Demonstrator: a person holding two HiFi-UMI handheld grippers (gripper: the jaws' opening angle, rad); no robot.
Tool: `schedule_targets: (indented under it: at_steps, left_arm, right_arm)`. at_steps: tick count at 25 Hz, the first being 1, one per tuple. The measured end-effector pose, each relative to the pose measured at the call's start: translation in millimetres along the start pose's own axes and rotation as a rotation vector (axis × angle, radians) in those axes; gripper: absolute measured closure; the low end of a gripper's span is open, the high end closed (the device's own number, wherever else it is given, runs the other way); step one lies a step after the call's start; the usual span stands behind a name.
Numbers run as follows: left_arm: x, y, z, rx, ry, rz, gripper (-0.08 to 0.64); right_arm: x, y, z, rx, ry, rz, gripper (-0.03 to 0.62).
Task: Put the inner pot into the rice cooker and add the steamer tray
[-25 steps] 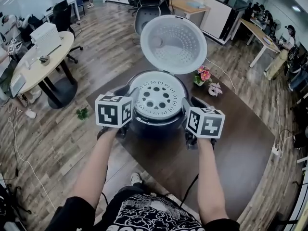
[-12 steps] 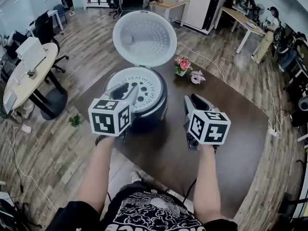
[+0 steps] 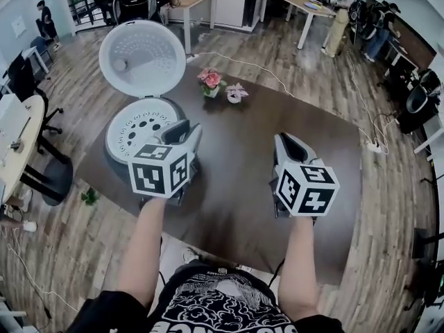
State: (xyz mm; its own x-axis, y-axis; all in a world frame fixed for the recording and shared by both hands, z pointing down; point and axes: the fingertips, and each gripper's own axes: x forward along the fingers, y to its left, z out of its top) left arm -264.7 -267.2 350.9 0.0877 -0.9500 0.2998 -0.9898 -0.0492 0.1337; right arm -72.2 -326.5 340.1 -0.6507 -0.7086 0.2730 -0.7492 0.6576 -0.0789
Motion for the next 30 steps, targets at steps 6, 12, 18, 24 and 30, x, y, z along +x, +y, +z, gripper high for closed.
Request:
schedule_targets:
  at_steps: [6,12,18,24,30]
  left_arm:
    - [30.9,-63.0,-1.2,0.058,0.012,-0.128,0.459]
    - [46.8,-104.1,-5.6,0.098,0.012,-0.205,0.526]
    - [54.2,-118.9,-8.9,0.104,0.003,-0.221,0.555]
    - [53.3,-119.0,-6.9,0.099,0.004,-0.213,0.555]
    - [53.4,-115.9,-11.0,0.088,0.005,-0.189,0.555]
  right_arm:
    - [-47.8,-53.4,-6.1,0.01,-0.025,-0.129,0.586]
    - [-80.2,-82.9,-14.6,0.0,-0.024,-0.219,0.591]
    - [-93.3,-93.8,-17.8,-0.037,-0.03,-0.254,0.592]
    - [-95.7,-100.5,-15.3,-0.023,-0.042,-0.253,0.592]
    - [-94.8,-104.9,-16.9,-0.032,-0.039,-0.245,0.592]
